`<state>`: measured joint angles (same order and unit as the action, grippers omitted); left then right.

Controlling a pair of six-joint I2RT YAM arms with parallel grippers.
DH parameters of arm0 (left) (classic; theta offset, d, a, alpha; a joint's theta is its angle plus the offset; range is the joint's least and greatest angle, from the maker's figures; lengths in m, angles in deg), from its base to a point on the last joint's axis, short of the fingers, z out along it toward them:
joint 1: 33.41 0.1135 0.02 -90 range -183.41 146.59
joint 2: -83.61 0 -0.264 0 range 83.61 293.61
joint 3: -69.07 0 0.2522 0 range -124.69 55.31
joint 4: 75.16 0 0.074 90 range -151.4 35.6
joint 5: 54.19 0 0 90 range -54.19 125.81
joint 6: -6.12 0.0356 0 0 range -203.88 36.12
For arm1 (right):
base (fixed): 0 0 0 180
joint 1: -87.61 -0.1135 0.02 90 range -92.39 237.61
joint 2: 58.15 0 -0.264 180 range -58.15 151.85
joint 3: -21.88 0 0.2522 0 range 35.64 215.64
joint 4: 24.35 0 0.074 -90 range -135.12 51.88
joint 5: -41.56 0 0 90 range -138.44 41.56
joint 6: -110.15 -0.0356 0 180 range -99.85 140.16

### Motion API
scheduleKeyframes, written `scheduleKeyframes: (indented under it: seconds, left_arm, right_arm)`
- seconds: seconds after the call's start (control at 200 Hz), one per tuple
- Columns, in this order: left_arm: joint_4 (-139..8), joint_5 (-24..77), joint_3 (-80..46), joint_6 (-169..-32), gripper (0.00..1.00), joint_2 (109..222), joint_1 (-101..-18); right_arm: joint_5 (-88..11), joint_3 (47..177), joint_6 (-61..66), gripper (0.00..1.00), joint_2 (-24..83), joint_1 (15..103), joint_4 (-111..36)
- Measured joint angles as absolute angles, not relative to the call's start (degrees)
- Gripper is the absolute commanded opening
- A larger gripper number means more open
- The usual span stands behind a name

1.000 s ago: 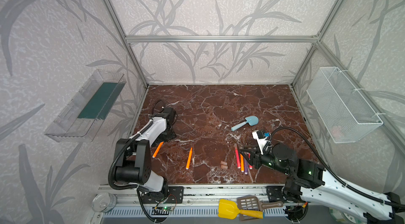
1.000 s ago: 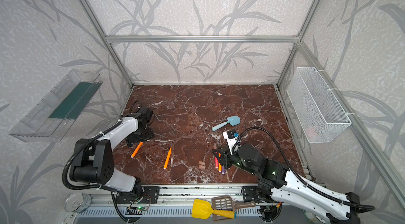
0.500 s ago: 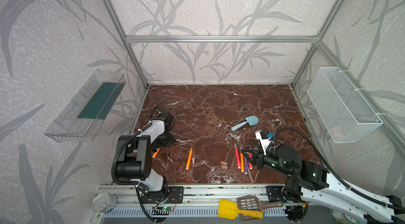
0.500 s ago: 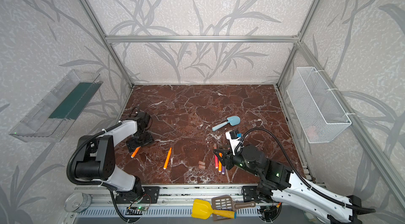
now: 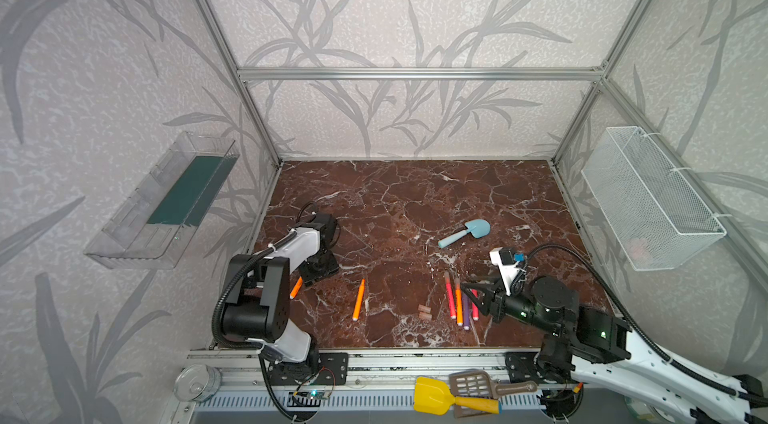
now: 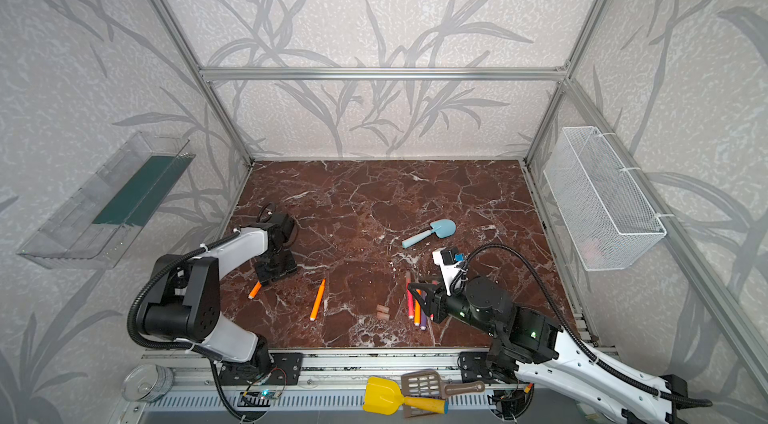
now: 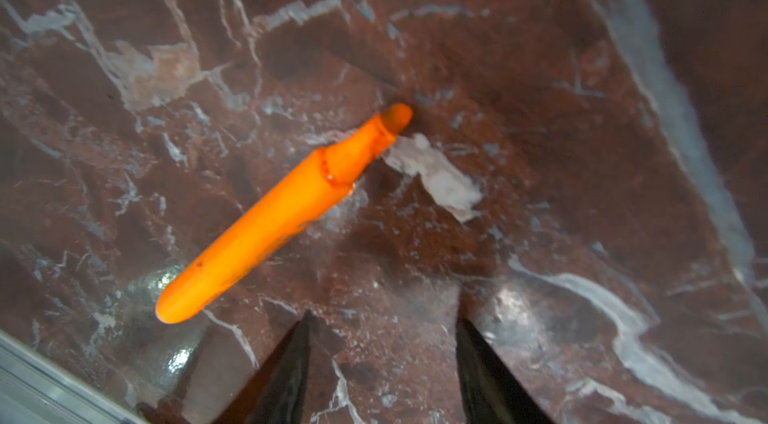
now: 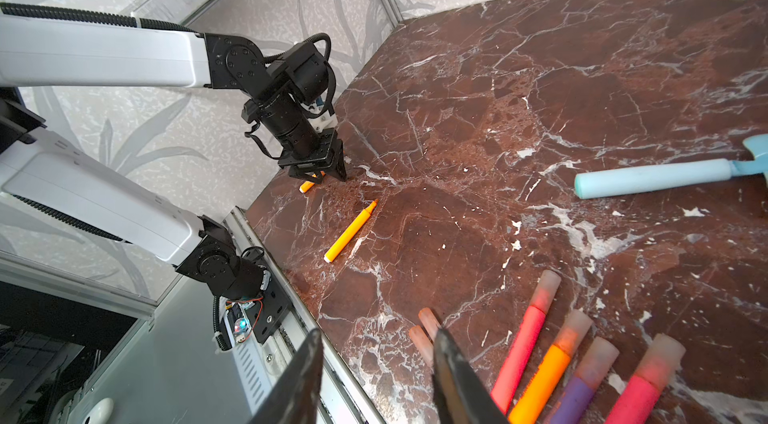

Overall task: Insert the pens into the pen caps
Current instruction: 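Lower the left gripper onto the orange marker and align its fingers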

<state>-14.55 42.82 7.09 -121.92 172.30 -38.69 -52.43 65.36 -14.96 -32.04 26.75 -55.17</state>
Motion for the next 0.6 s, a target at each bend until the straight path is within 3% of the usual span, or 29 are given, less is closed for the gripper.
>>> scheduleKeyframes:
  seconds: [0.18, 0.295, 0.38, 0.46, 0.6]
  left_arm:
    - [-13.5, 41.7, 8.6, -122.9, 0.5, 167.5, -40.4]
    - [-12.6, 43.3, 8.0, -123.1, 0.7, 166.9, -40.5]
    - [-10.9, 46.3, 4.9, -122.1, 0.8, 167.9, -39.5]
    - [-11.1, 46.7, 1.8, -121.4, 0.99, 169.3, -36.5]
    - [-14.1, 46.5, 1.4, -118.7, 1.0, 169.7, -30.7]
  right_arm:
    - [-52.4, 65.4, -15.0, 0.43, -31.7, 26.8, -55.2]
    - [-52.4, 65.4, -15.2, 0.43, -31.6, 26.8, -55.2]
    - [-52.3, 65.4, -15.2, 0.43, -31.5, 26.8, -55.2]
    - [-52.2, 65.2, -15.3, 0.43, -31.6, 26.7, -55.1]
    - [-52.2, 64.3, -15.4, 0.43, -32.3, 26.7, -55.3]
